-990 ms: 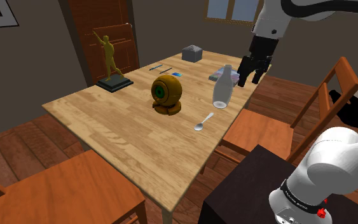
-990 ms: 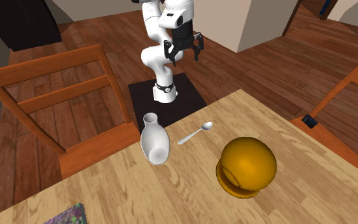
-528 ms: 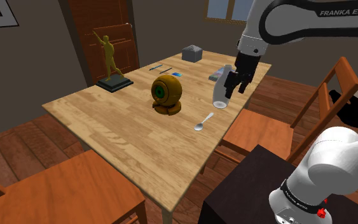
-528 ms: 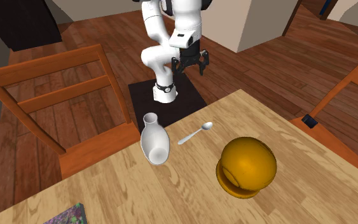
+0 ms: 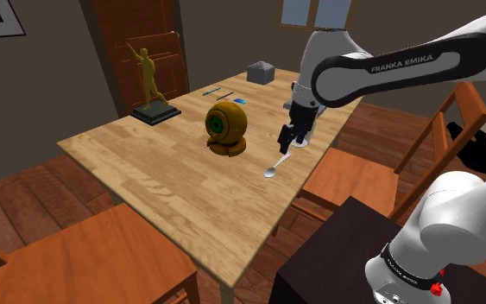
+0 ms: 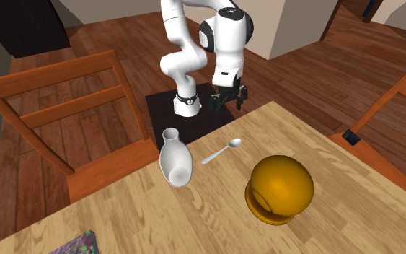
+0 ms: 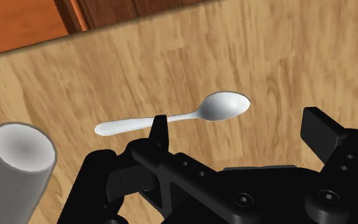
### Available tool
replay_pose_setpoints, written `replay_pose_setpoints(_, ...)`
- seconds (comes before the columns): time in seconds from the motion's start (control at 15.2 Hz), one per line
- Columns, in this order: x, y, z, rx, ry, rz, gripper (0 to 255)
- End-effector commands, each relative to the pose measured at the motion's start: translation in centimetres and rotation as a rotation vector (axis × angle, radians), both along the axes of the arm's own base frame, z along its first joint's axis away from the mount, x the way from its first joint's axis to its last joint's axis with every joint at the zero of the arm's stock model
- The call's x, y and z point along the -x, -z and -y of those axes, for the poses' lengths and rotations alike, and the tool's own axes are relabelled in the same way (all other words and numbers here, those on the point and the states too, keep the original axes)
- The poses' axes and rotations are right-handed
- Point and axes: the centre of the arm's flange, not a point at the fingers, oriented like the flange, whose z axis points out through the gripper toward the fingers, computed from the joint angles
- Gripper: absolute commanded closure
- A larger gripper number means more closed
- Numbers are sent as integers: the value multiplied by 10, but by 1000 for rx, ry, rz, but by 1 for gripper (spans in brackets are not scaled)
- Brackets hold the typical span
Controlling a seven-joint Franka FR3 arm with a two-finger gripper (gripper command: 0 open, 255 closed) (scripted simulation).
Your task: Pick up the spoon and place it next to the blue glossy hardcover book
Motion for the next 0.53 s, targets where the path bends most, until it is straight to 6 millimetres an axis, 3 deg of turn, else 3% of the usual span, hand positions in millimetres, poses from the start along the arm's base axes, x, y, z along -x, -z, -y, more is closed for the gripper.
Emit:
replay_pose_setpoints(0.0,-10,19,-6,14,-27,19,0)
replay_pose_setpoints(0.46,-55,93,-36,65,-118,70,0)
